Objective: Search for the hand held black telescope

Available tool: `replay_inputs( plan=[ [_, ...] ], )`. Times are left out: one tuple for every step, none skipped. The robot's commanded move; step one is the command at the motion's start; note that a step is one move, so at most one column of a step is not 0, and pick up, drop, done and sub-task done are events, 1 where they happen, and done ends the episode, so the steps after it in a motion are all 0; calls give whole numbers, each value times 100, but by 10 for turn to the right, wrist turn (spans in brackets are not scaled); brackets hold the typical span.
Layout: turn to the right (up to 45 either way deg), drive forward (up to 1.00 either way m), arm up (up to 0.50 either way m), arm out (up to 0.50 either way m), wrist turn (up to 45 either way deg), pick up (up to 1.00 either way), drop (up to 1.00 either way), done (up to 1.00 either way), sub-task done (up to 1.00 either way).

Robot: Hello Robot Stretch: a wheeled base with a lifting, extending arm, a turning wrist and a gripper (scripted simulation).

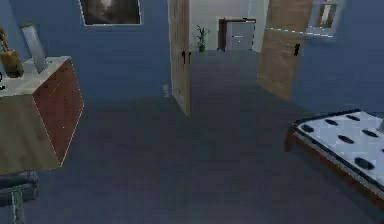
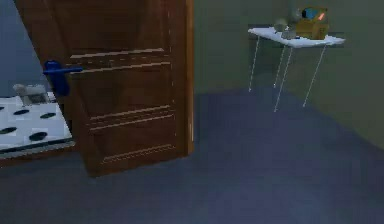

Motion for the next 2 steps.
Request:
replay_inputs(
  plan=[
    [450, 0, 0, 0, 0, 0, 0, 0, 0],
    [300, 0, 0, 0, 0, 0, 0, 0, 0]
  ],
)
